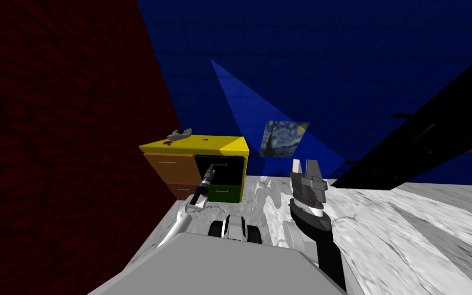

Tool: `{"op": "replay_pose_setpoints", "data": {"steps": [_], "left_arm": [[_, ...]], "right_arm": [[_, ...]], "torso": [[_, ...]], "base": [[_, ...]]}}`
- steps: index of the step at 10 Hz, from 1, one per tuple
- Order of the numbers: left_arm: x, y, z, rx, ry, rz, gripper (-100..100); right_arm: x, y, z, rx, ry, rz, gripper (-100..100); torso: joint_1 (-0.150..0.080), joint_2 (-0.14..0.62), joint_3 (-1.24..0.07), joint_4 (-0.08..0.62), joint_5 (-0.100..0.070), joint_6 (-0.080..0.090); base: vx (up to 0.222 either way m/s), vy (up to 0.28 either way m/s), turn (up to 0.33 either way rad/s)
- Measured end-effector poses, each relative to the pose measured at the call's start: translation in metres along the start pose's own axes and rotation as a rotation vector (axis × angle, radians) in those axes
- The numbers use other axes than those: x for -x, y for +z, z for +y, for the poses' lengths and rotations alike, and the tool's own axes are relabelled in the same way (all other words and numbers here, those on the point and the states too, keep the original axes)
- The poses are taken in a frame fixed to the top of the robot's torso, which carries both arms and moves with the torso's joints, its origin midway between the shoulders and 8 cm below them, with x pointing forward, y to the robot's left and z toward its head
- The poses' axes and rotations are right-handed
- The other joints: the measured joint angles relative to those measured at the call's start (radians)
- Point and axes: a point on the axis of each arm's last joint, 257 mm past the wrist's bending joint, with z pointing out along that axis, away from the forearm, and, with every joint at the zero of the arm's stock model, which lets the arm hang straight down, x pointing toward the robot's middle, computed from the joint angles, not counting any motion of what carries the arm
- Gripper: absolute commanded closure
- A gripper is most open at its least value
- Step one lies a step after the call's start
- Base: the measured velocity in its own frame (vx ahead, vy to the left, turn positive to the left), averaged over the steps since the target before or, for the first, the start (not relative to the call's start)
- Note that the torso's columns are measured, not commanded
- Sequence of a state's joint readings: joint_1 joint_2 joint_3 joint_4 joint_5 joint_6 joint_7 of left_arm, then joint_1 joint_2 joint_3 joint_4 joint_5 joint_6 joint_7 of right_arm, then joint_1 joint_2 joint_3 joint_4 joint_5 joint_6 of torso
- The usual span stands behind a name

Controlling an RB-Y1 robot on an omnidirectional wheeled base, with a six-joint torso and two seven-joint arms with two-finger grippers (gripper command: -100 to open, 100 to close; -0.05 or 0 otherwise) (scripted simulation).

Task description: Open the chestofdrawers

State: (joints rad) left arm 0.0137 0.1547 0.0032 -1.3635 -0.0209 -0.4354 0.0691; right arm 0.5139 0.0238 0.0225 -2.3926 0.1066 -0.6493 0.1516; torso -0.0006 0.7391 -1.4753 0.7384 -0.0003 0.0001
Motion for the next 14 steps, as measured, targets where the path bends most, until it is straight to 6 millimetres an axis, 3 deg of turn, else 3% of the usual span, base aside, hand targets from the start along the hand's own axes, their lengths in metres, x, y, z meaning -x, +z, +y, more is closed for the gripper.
{"op": "replay_pose_setpoints", "data": {"steps": [9,12,14], "left_arm": [[0.014,0.047,0.020,0.021,0.003,0.009,-100],[0.023,0.071,0.005,-0.009,0.005,0.006,-100],[0.027,0.071,0.017,0.016,0.007,0.004,-100]], "right_arm": [[0.000,0.000,0.000,0.000,0.000,0.000,0],[0.000,0.000,0.000,0.000,0.000,0.000,0],[0.000,0.000,0.000,0.000,0.000,0.000,0]], "torso": [[0.001,-0.001,-0.001,0.000,0.000,0.000],[0.001,-0.002,-0.001,-0.001,0.000,0.000],[0.002,-0.003,-0.002,-0.001,0.001,0.000]], "base": [[-0.046,-0.021,0.006],[-0.038,-0.017,0.002],[-0.024,-0.011,0.009]]}}
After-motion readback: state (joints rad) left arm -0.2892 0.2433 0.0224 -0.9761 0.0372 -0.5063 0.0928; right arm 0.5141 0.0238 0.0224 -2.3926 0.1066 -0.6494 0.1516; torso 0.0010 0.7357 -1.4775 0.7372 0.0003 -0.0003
